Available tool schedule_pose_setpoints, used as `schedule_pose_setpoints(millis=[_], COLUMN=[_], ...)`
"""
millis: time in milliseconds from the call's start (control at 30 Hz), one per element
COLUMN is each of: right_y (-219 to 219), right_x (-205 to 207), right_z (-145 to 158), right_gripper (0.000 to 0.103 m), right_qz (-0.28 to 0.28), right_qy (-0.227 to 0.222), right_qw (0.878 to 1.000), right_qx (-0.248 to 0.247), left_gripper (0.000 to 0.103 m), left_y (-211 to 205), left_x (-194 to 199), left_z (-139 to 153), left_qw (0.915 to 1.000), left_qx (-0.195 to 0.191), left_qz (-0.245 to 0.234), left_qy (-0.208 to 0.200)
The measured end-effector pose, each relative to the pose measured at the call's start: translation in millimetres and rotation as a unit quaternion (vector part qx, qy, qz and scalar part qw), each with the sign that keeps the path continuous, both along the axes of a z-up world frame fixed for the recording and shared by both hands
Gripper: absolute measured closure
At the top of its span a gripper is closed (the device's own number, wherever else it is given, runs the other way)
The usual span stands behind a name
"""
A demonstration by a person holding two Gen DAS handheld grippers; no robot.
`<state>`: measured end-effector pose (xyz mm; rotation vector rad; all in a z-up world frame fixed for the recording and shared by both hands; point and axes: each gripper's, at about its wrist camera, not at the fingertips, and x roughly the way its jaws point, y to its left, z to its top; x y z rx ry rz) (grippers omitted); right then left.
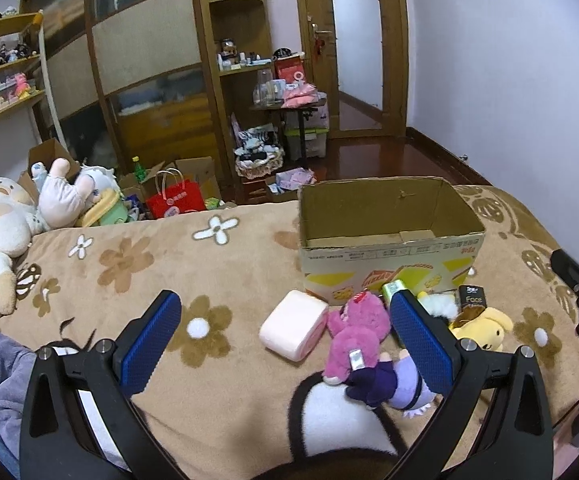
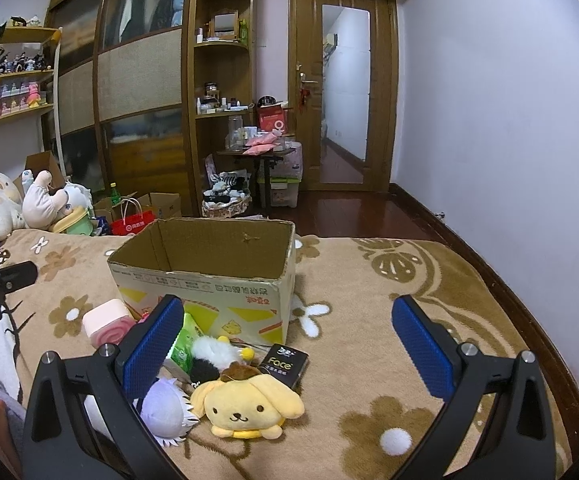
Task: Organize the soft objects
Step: 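Lower the left tool onto the purple-white doll while the right tool lowers onto the yellow dog plush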
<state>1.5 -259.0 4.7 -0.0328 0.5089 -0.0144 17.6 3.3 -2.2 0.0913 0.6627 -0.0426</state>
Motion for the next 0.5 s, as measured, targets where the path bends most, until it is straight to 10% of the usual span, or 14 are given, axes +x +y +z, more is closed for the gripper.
schedule_pose_setpoints(millis=[500], right_y=[10], right_x=[37], right_z=[-34], right_gripper=[0.000], right_qz=[0.018], right_qy=[0.093], right_qw=[0.995], right_qx=[0.006], left_gripper=[0.000], left_y=[-52], left_x=[33], left_z=[-47], left_qw=[0.9929], left_qx=[-0.001], left_qz=[-0.043], left_qy=[0.111])
